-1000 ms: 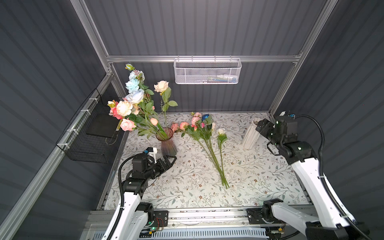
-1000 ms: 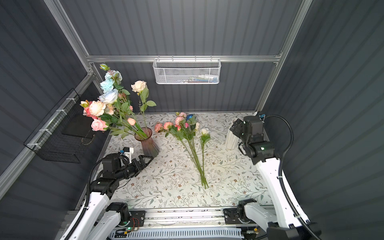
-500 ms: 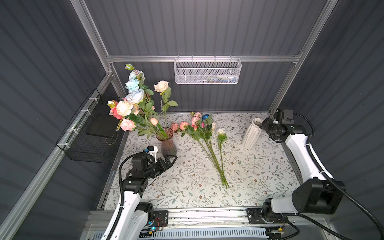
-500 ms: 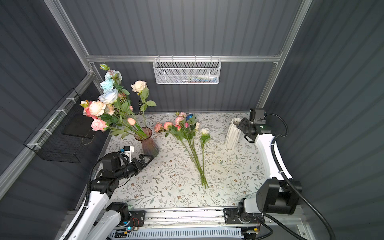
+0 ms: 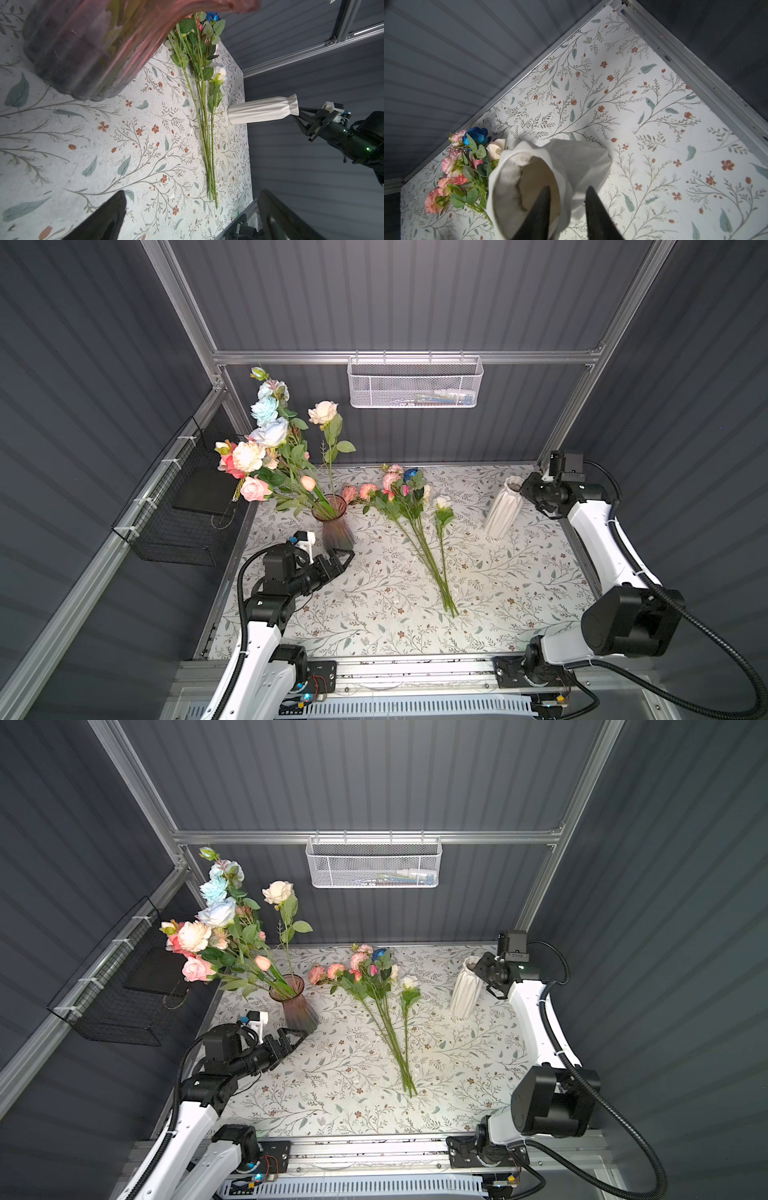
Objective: Arrange the flowers into the vase
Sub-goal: 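Grasp the white vase rim with the right gripper and carry it nearer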
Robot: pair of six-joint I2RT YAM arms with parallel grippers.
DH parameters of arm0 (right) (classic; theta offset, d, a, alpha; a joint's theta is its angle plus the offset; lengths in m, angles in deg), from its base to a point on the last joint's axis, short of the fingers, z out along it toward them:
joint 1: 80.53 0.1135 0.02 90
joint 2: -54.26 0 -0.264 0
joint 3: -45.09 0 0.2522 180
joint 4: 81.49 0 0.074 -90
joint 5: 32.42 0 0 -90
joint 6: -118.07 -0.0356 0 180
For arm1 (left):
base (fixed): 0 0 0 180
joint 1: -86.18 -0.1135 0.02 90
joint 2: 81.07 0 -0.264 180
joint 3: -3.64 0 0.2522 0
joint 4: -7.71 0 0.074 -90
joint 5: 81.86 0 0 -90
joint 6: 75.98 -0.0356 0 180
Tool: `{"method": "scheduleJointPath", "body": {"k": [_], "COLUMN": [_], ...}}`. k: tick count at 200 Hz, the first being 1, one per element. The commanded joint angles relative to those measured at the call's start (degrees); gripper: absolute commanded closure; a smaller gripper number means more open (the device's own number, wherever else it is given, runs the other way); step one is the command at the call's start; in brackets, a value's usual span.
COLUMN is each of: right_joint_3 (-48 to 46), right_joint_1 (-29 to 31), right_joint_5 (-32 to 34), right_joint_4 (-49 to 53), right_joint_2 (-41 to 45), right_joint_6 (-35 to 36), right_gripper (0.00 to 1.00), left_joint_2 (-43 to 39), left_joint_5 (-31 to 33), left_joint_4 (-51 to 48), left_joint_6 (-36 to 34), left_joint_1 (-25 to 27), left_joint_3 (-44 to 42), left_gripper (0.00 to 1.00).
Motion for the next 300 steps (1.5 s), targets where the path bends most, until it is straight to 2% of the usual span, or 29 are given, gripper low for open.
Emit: {"method": "scheduleJointPath", "body": {"k": [1, 60, 99, 153, 187, 214, 264, 300], "right_joint_3": [0.8, 2.2, 3.0, 3.6, 5.1, 8.4, 13.3, 16.5], "right_joint_1": [-0.1, 0.3, 2.7, 9.3, 16.0, 23.8, 39.9, 45.4], "right_joint_5": [0.6, -1.1, -1.8, -0.9, -1.9, -4.1, -5.6, -5.1], "right_joint_4": [4.8, 7.0, 7.2, 9.0, 12.7, 16.9, 18.6, 17.2], "right_joint_2": [-0.9, -0.1, 3.1, 10.6, 15.6, 15.2, 7.4, 0.4], "right_joint_6": [1.8, 4.5, 6.2, 7.7, 7.1, 6.0, 4.5, 5.5], "right_gripper": [0.76, 1.0, 1.0, 1.0, 1.0, 1.0, 1.0, 1.0], "left_joint_2": [-0.2, -0.2, 0.0, 0.1, 0.0, 0.0, 0.5, 0.0], "left_joint_5": [-1.0, -1.0, -1.1, -1.3, -1.4, -1.3, -1.2, -1.9], "left_joint_4": [-0.6, -1.1, -1.1, -1.5, -2.7, -3.0, -2.9, -3.5], "left_joint_6": [-1.3, -1.5, -1.3, -1.7, -2.5, -2.9, -2.8, -2.7], "left_joint_1": [0.4, 0.5, 0.5, 0.5, 0.5, 0.5, 0.5, 0.5], "left_joint_3": [1.8, 3.0, 3.7, 4.7, 5.8, 6.5, 6.6, 7.1], "left_gripper": [0.0, 0.0, 0.0, 0.0, 0.0, 0.0, 0.0, 0.0]}}
